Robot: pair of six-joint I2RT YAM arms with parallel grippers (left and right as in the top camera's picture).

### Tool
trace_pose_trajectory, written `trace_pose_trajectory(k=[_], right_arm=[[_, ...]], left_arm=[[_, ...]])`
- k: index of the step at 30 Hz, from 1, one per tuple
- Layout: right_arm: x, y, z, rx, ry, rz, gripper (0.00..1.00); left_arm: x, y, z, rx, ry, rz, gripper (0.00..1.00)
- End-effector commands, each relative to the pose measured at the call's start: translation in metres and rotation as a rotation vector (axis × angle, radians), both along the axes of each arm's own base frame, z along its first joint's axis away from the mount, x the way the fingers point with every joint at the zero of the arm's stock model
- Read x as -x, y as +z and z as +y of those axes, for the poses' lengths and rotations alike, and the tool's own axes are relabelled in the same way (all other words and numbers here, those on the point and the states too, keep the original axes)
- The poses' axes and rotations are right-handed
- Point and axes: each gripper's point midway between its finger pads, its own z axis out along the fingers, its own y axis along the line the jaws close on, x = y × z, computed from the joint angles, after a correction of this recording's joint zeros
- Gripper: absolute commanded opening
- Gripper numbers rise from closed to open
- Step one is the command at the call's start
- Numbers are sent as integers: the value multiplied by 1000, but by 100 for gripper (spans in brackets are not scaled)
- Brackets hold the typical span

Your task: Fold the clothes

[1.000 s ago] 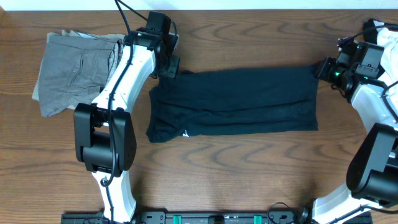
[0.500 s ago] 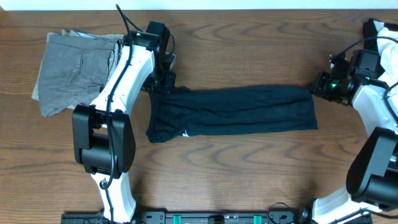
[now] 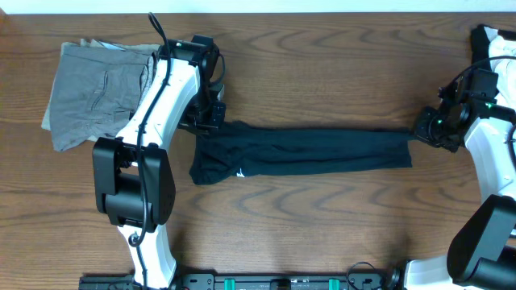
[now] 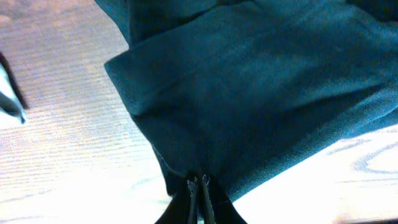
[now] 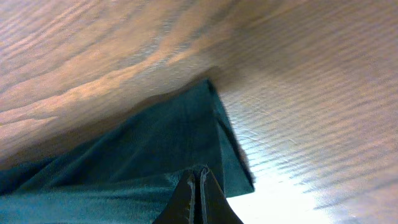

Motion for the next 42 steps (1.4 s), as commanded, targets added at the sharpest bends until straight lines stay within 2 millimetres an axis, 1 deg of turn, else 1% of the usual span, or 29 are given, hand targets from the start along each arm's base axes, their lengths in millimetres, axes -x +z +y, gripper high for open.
trace_pose_trajectory(k=[1,4,5,6,7,8,9,10,12,13,14,17,20,23,24,28,32,33,37,38,39,40,42], right_arm=[[2,2,-12,46,-51,8,1],[2,2,-12,46,-51,7,2],[2,2,-12,46,-51,7,6],[2,2,-12,46,-51,6,20],[2,2,-12,46,-51,6,25],[2,2,-12,46,-52,6,34],[2,2,-13,47,-52,5,45],[1,0,-13,46,-52,6,52],[2,-2,-14,44,-55,13,59],[2,-5,-15,43,-58,18,68],[1,-6,-17,44,-58,20,70],[-3,-12,-22,49,-6,10,73],[-8,-22,-18,-2,85,-12,75],[-8,-41,-15,-42,158,8,79],[-9,-49,-12,-70,182,11,79],[-12,-66,7,-169,277,-3,78],[2,-79,23,-269,287,59,69],[6,-81,25,-280,286,78,65],[15,-86,26,-281,282,127,29],[16,-86,25,-275,278,133,23],[17,-87,24,-268,264,142,22],[17,-87,22,-263,249,149,18],[17,-84,19,-251,230,150,13]], left_arm=[[4,9,1,7,14,-8,7],[7,9,2,3,21,7,9],[9,9,2,1,21,13,13],[10,10,2,0,21,19,21],[11,10,2,-1,21,22,27],[12,10,3,-2,21,24,31],[12,10,3,-2,21,24,35],[11,10,3,-2,21,23,37],[10,9,2,0,21,16,38],[9,9,2,1,21,12,39],[7,9,2,2,21,6,43],[4,9,1,5,21,-6,44],[2,8,1,7,21,-14,45],[1,8,1,8,20,-18,46],[1,8,0,8,20,-20,46],[-1,8,0,10,20,-27,46],[-1,8,0,10,20,-27,46],[-1,8,0,10,21,-28,46],[-2,8,0,11,20,-30,47],[-2,8,0,11,21,-31,46],[-2,8,0,11,20,-30,47],[-2,8,0,11,20,-30,47],[-2,8,0,11,21,-30,47]])
